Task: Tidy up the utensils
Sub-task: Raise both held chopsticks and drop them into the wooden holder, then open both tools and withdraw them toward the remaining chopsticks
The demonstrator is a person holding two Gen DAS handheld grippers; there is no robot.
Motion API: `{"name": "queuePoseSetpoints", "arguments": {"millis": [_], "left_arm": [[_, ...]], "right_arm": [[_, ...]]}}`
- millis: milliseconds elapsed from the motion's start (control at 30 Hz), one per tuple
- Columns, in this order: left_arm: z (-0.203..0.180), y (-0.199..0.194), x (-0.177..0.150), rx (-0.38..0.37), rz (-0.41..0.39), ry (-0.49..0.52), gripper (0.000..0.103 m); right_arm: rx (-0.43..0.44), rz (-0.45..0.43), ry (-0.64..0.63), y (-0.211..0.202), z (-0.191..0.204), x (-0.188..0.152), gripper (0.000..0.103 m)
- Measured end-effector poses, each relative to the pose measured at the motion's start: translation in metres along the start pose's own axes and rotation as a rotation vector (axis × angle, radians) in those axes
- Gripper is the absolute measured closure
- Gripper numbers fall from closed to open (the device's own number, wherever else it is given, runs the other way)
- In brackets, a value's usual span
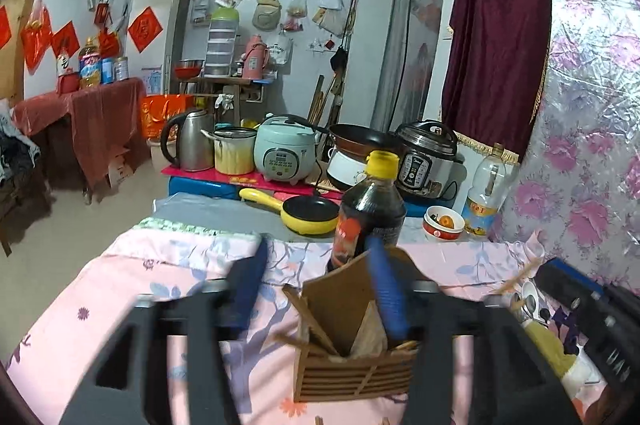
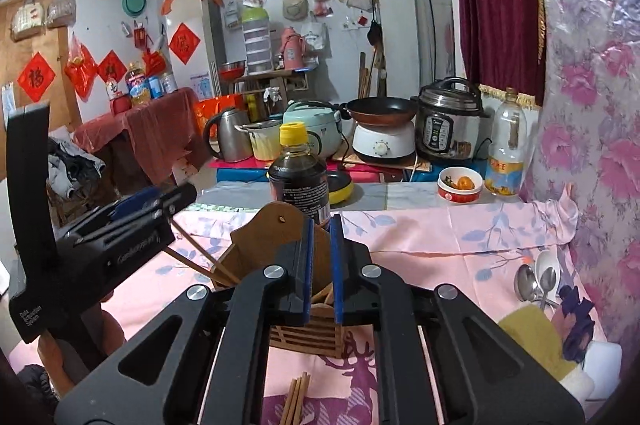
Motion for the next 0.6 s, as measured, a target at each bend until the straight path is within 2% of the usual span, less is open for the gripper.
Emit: {"name": "queuePoseSetpoints", "arguments": {"millis": [167, 267, 333, 400, 467, 600], "left_arm": [[0.006, -0.028, -0.014, 0.009, -0.005, -0.015, 0.016], [0.009, -0.047, -0.031, 0.057, -0.005, -0.003, 0.006], [0.01, -0.055, -0.045, 0.067, 0.015, -0.007, 0.006], [0.013, -0.059, -0.057, 0.06, 0.051, -0.018, 0.006], [0.016, -0.067, -0.075, 0.053, 0.088, -0.026, 0.006], [0.021, -0.083, -0.12, 0.084, 0.176, 0.011, 0.006]], "right_arm": [[0.012, -0.01, 0.016, -0.018, -0.007, -0.01, 0.086], [0.015, -0.002, 0.026, -0.029, -0.01, -0.024, 0.069], [0.011, 0.011, 0.033, -0.034, -0.011, -0.035, 0.057], [0.01, 0.034, 0.052, -0.04, -0.015, -0.05, 0.039], [0.016, 0.056, 0.074, -0.046, -0.019, -0.067, 0.029], [-0.005, 0.095, 0.037, -0.058, -0.023, -0.107, 0.018]]}}
Point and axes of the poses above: each gripper's, at about its wrist camera, not at the fingertips, and y roughly the way its jaws point, z to its left, x to its top, the point moved 2 cm from there along y, roughly the way its jaws point, and after that the axes turned 9 degrees about -x, right-handed, at the moved point
